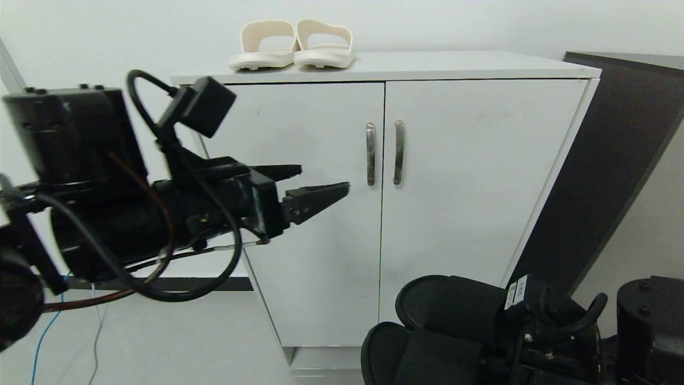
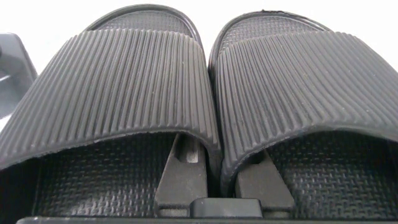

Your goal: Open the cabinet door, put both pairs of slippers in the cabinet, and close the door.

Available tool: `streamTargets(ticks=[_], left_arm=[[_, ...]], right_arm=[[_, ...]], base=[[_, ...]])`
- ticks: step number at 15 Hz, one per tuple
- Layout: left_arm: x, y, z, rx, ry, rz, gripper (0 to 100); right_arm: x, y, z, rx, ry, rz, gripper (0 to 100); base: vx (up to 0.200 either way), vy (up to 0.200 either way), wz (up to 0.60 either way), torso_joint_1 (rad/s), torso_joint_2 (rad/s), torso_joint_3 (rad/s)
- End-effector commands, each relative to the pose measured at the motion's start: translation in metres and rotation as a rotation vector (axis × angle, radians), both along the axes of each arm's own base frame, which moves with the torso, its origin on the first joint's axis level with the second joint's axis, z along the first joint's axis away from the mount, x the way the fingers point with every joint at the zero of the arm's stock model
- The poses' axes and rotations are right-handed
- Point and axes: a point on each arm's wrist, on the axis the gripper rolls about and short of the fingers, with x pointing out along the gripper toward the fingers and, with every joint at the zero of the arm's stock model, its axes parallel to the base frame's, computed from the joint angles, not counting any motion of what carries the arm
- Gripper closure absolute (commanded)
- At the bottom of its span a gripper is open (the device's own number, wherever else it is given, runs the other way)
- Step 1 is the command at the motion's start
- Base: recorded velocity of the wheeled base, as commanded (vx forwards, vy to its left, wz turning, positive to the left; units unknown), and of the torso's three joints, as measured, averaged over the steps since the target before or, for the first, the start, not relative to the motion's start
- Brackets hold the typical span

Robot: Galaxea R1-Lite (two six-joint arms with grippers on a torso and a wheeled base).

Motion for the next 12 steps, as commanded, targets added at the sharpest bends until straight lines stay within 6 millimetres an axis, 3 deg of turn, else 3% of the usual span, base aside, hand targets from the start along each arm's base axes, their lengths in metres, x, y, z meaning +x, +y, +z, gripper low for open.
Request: streamTargets(ticks=[1,5,7,12], left_arm=[[0.024,-0.045,0.003,-0.024,0.071,-0.1,0],[0.051,-0.08,0.02,-0.066,0.119,-0.212,0],[0.058,-0.087,0.028,-0.132,0.171,-0.282,0],[0.07,-0.095,0.021,-0.164,0.225,-0.25,0]], right_arm=[[0.001,0.0,-0.001,-0.002,0.002,-0.003,100],[0.0,0.0,-0.001,-0.004,0.002,-0.002,100],[0.0,-0.001,-0.001,-0.005,0.002,-0.004,100],[0.0,-0.001,-0.001,-0.004,0.0,-0.005,100]], base=[[0.0,0.0,0.0,0.0,0.0,0.0],[0.0,0.0,0.0,0.0,0.0,0.0],[0.0,0.0,0.0,0.0,0.0,0.0],[0.0,0.0,0.0,0.0,0.0,0.0]])
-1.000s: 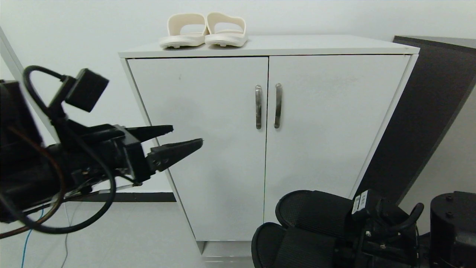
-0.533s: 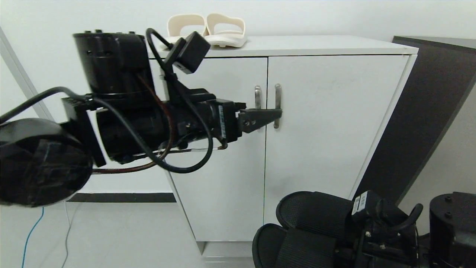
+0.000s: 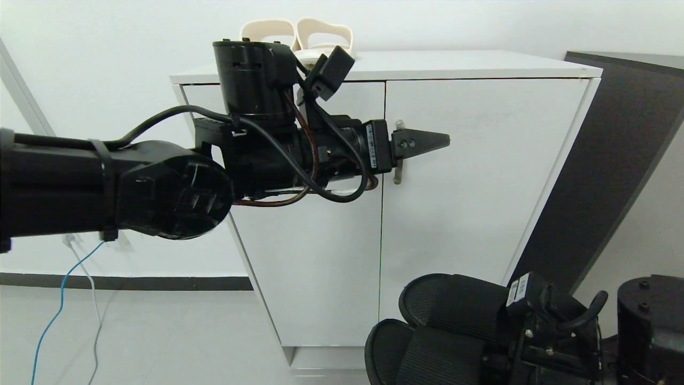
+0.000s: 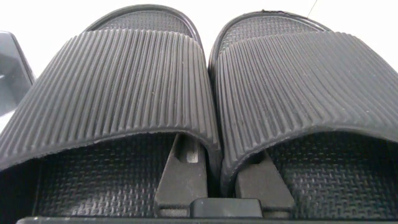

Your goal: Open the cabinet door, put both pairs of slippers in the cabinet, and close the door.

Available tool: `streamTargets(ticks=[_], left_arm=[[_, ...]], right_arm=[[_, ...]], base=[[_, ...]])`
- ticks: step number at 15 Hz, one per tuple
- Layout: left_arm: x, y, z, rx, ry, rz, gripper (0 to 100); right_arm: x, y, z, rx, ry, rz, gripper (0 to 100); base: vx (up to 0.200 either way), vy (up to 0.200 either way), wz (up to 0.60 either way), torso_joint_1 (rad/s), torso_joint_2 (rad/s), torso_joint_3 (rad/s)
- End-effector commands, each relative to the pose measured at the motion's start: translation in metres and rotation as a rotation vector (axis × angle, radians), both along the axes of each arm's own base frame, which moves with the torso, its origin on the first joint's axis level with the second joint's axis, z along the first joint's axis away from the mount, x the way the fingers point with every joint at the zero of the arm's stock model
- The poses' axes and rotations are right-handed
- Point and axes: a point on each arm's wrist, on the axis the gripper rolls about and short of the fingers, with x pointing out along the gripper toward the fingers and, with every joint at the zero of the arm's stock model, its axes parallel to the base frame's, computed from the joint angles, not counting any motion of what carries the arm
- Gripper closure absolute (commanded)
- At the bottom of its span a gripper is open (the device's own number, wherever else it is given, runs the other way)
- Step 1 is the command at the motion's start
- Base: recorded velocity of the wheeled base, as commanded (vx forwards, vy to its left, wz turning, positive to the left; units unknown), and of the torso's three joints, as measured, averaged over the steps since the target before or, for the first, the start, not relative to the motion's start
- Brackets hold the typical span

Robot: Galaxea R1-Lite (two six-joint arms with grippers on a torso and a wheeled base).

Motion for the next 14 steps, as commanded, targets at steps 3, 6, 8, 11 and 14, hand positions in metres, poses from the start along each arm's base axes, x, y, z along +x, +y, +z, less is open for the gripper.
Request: streamTargets(ticks=[3,6,8,11,14], left_arm=[[0.006,-0.003,-0.005,0.009,0.009,0.094,0],[0.01,-0.009,-0.003,0.001,-0.002,0.135,0],[0.019,-0.016,-0.004,-0.003,-0.007,0.137,0],[0.022,-0.031,-0.011,0.006,0.006,0.112,0],[0.021,-0.038,-0.014,0.007,0.017,0.097,100]], right_arm=[[0.0,0.0,0.001,0.001,-0.003,0.0,100],[-0.001,-0.001,0.002,0.005,-0.011,0.003,100],[-0.002,-0.002,0.003,-0.003,-0.033,0.01,100],[-0.003,-0.002,0.004,0.0,-0.035,0.011,100],[-0.003,-0.003,0.004,-0.003,-0.035,0.012,100]], base=[[0.0,0.0,0.0,0.0,0.0,0.0],[0.0,0.0,0.0,0.0,0.0,0.0],[0.0,0.0,0.0,0.0,0.0,0.0],[0.0,0.0,0.0,0.0,0.0,0.0],[0.0,0.0,0.0,0.0,0.0,0.0]])
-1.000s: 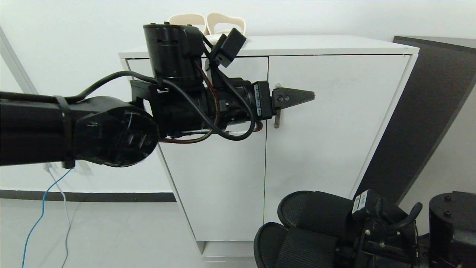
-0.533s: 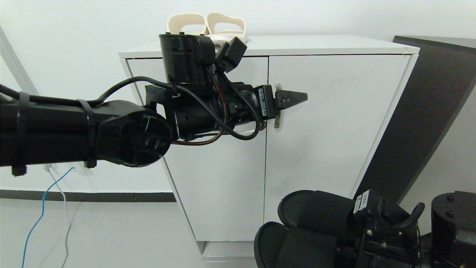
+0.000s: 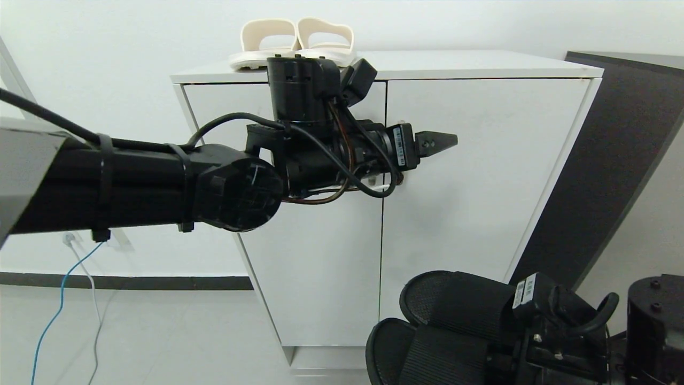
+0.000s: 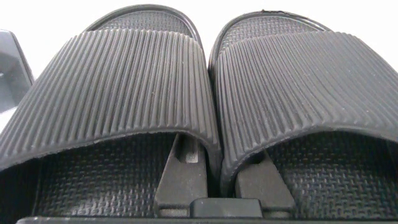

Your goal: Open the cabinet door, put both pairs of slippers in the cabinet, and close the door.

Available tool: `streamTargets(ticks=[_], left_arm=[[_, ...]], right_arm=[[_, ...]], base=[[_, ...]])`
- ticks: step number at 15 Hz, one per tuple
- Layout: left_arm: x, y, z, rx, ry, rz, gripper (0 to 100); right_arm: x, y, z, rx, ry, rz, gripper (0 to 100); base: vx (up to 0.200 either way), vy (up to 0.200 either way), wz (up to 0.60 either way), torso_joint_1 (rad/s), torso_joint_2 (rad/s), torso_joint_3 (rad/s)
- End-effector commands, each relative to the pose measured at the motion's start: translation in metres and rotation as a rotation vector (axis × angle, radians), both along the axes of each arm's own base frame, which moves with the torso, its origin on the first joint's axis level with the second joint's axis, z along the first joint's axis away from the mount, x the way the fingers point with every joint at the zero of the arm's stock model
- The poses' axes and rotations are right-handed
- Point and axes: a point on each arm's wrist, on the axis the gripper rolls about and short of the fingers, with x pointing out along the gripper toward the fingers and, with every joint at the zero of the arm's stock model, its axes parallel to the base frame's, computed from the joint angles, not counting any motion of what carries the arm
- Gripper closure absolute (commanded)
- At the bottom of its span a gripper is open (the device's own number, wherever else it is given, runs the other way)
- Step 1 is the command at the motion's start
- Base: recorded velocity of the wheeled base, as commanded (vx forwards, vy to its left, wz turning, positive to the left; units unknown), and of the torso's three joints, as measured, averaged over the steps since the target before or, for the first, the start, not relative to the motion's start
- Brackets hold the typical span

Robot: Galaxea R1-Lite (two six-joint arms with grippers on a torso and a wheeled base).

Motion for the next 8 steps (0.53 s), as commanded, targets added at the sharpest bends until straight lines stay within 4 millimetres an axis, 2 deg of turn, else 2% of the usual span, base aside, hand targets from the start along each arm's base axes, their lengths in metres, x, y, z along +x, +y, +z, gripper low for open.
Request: streamTargets(ticks=[1,8], left_arm=[[-0.001,-0.002,-0.002,-0.003,0.011,-0.007,100],[-0.032,0.019,0.008,0.001,0.016,-0.018,100]], right_arm=[[-0.001,-0.001,0.0,0.002,0.0,0.002,100],[-0.005,-0.002,0.0,0.004,0.003,0.023,100]], base=[[0.0,0.0,0.0,0.0,0.0,0.0],[0.0,0.0,0.0,0.0,0.0,0.0]])
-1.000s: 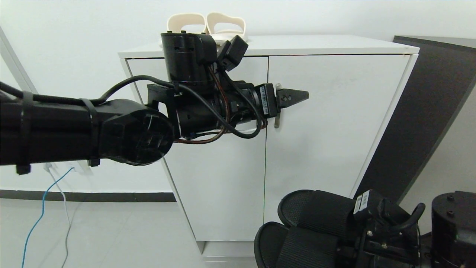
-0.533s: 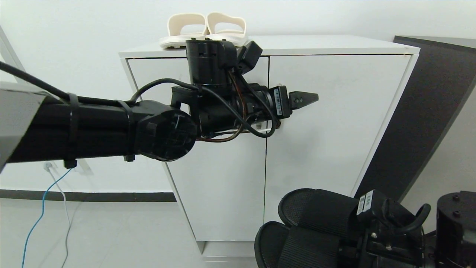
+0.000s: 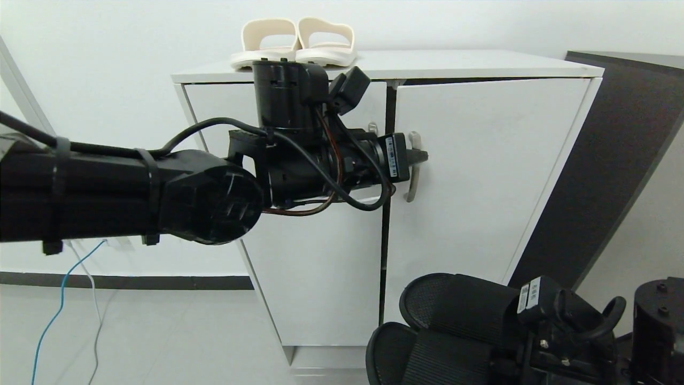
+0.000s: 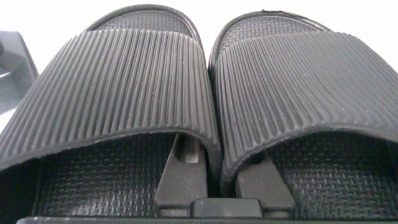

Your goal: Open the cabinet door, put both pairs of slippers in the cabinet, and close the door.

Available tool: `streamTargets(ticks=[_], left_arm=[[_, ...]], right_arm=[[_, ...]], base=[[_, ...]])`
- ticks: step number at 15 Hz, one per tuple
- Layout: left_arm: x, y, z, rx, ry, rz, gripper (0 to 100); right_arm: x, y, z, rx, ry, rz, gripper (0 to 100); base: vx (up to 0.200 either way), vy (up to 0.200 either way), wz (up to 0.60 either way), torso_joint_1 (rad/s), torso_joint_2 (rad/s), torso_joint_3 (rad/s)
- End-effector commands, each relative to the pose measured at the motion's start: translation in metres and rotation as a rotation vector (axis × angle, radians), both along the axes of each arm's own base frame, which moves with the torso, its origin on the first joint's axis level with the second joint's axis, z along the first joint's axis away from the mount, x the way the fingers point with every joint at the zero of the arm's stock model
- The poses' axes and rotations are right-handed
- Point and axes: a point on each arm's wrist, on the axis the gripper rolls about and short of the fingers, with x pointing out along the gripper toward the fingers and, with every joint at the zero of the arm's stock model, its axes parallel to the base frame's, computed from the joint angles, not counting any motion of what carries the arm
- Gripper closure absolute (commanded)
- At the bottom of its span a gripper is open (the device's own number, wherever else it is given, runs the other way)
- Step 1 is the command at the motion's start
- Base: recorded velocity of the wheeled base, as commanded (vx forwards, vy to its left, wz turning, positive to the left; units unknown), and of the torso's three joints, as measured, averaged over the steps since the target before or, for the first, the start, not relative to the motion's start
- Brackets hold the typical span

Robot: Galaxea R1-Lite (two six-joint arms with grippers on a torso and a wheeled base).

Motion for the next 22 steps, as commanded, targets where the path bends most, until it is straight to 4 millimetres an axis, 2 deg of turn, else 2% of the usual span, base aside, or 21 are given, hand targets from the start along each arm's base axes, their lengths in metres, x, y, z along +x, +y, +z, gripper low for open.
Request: streamTargets(ticks=[1,7,9,11,14,18,22], left_arm=[[-0.015,0.01,0.01,-0.011,-0.015,-0.002,100],[-0.056,0.031,0.011,0.0,-0.029,0.005,100],[-0.064,0.039,0.015,-0.01,-0.035,0.008,100],[-0.058,0.042,0.016,-0.017,-0.037,0.021,100],[-0.034,0.042,0.012,-0.072,-0.079,0.052,100],[-0.008,0.044,0.012,-0.125,-0.026,0.095,100],[0.015,0.029,0.005,-0.124,-0.023,0.1,100]], right_arm=[[-0.002,0.0,-0.001,-0.001,0.004,0.018,100],[-0.011,-0.002,-0.005,-0.003,0.021,0.081,100],[-0.014,-0.002,-0.006,-0.011,0.016,0.096,100],[-0.015,-0.003,-0.006,-0.013,0.014,0.099,100],[-0.016,-0.002,-0.007,-0.017,0.017,0.105,100],[-0.016,0.0,-0.008,-0.022,0.021,0.113,100],[-0.022,0.002,-0.012,-0.036,0.033,0.14,100]], base=[[0.0,0.0,0.0,0.0,0.0,0.0],[0.0,0.0,0.0,0.0,0.0,0.0],[0.0,0.0,0.0,0.0,0.0,0.0],[0.0,0.0,0.0,0.0,0.0,0.0],[0.0,0.0,0.0,0.0,0.0,0.0],[0.0,0.0,0.0,0.0,0.0,0.0],[0.0,0.0,0.0,0.0,0.0,0.0]])
